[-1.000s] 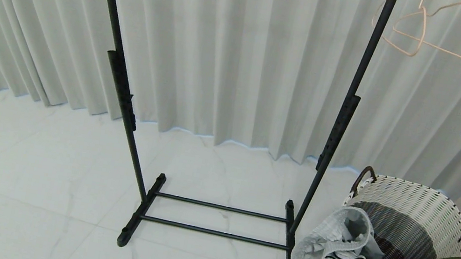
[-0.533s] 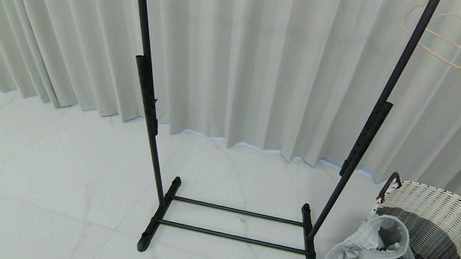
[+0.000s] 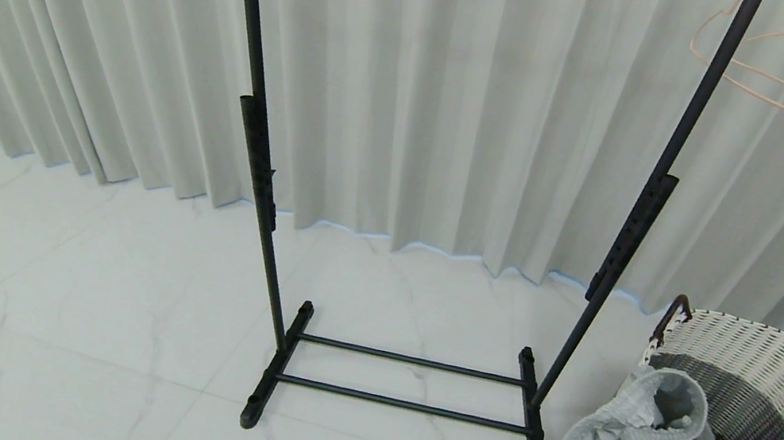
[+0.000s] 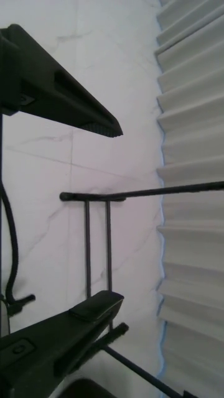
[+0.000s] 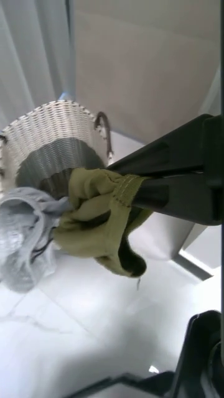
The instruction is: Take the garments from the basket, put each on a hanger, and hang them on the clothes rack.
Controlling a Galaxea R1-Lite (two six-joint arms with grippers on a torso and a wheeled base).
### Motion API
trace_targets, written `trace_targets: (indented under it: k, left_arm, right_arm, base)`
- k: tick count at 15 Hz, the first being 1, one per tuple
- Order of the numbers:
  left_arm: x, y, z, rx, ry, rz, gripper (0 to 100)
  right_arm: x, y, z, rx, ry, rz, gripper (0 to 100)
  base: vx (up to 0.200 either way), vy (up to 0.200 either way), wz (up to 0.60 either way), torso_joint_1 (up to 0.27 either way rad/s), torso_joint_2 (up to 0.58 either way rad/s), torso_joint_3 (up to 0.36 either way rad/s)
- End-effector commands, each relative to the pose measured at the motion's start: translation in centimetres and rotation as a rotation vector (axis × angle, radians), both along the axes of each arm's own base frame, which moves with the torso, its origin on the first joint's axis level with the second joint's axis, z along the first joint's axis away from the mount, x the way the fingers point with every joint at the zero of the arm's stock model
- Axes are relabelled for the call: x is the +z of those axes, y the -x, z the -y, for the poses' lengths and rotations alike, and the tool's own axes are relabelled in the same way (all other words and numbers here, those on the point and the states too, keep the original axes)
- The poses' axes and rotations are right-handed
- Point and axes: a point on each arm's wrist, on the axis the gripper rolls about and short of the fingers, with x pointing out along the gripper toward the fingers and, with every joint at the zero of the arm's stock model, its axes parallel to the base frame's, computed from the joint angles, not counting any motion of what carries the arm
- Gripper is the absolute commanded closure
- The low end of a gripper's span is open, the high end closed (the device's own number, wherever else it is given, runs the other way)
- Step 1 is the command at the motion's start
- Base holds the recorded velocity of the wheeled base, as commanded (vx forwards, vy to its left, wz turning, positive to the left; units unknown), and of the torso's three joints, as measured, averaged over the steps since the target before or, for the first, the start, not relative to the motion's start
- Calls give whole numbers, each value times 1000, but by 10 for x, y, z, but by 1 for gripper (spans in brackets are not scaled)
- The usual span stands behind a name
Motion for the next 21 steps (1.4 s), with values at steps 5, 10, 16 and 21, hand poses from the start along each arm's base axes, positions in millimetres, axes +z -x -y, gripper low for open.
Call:
trace_targets:
  k: [5,10,16,21]
  left_arm:
    - [99,-8,1,-152,111,61,0]
    - [159,-77,10,-273,113,-111,0]
    - [155,-125,41,-507,77,-310,0]
    - [141,-167,107,-711,154,-560,0]
  right_arm:
    - [31,-12,-22,130,-211,16,100]
    - [65,-25,-65,309,-475,-42,100]
    - [61,-58,-114,371,-581,-105,100]
    - [46,-91,-147,417,-661,-173,100]
  base:
    - [0,0,0,0,0,0]
    - [0,0,0,0,0,0]
    - [0,0,0,0,0,0]
    - [0,0,0,0,0,0]
